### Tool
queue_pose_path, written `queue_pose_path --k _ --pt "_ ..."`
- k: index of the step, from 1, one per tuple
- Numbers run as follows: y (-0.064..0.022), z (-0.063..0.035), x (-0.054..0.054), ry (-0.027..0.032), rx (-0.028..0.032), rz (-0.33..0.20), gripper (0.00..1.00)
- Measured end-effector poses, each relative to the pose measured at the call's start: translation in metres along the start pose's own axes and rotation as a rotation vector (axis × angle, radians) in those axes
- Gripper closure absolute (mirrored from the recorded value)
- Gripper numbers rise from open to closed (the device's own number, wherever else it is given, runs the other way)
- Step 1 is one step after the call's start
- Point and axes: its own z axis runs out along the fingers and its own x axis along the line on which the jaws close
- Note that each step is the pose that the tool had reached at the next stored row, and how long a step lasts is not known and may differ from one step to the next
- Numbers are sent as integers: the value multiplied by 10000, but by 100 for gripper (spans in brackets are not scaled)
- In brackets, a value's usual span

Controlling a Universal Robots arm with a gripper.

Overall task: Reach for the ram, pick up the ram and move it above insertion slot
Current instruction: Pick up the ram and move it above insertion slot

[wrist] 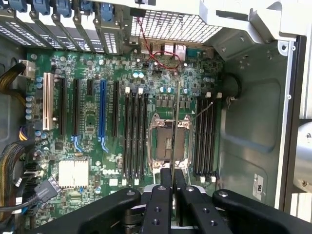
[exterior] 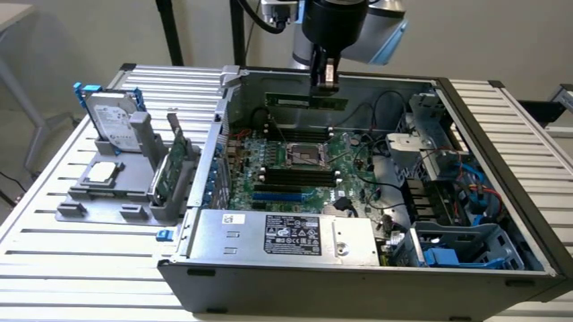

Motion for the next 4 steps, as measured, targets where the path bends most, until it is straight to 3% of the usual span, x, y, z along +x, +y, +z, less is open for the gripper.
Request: queue_pose_path --k 4 --pt "-1 0 -1 2 0 1 86"
